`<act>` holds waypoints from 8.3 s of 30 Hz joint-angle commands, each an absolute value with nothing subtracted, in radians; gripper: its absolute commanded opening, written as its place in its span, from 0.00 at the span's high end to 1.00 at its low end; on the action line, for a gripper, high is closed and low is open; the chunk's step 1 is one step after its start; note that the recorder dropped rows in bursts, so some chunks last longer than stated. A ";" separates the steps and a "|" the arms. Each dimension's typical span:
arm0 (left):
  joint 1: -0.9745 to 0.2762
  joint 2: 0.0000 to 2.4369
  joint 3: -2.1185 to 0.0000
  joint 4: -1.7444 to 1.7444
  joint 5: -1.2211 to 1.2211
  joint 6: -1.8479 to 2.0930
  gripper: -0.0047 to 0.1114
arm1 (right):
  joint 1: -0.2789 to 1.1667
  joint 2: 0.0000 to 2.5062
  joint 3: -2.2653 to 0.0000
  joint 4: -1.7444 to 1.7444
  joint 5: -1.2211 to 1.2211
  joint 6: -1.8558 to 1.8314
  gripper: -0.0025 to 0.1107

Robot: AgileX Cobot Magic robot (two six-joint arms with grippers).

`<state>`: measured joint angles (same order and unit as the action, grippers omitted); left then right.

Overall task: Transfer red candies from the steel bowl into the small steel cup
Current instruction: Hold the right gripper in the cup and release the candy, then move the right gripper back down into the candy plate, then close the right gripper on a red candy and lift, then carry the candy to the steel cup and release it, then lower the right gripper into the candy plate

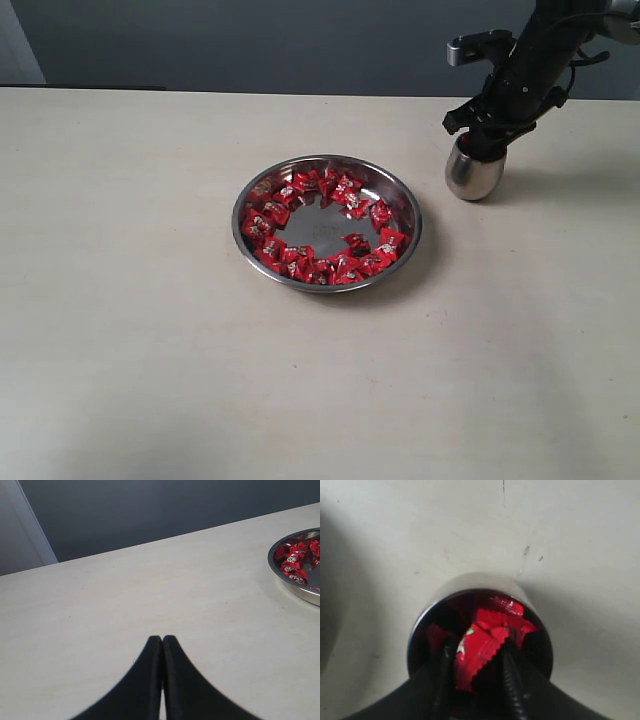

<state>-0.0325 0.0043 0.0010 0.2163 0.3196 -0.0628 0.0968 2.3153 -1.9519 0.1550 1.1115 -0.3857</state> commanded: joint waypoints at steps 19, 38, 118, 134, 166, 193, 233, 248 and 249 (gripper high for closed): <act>-0.033 0.000 0.000 0.219 0.313 -0.068 0.96 | 0.100 2.315 -1.951 0.184 1.114 -0.392 0.72; -0.033 0.000 0.000 0.219 0.313 -0.068 0.96 | 0.100 2.269 -1.951 0.182 1.118 -0.401 0.61; -0.033 0.000 0.000 0.219 0.313 -0.068 0.96 | 0.474 2.383 -1.949 0.035 0.986 -0.364 0.61; -0.033 0.000 0.000 0.219 0.313 -0.068 0.96 | 0.474 2.419 -1.949 0.035 0.979 -0.363 0.61; -0.033 0.000 0.000 0.219 0.313 -0.068 0.96 | 0.321 2.141 -1.950 0.077 1.006 -0.361 0.98; -0.033 0.000 0.000 0.219 0.313 -0.068 0.96 | 0.174 2.207 -1.945 0.124 1.132 -0.361 0.98; -0.033 0.000 0.000 0.219 0.313 -0.068 0.96 | 0.148 2.195 -1.929 0.000 1.010 -0.283 0.73; -0.033 0.000 0.000 0.219 0.313 -0.068 0.96 | 0.151 2.196 -1.928 0.181 1.087 -0.339 0.98; -0.033 0.000 0.000 0.219 0.313 -0.068 0.96 | 0.155 2.189 -1.928 0.287 1.106 -0.386 0.98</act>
<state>-0.0325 0.0043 0.0010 0.2163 0.3196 -0.0628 0.1532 2.2075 -1.9270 0.1678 1.0860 -0.3246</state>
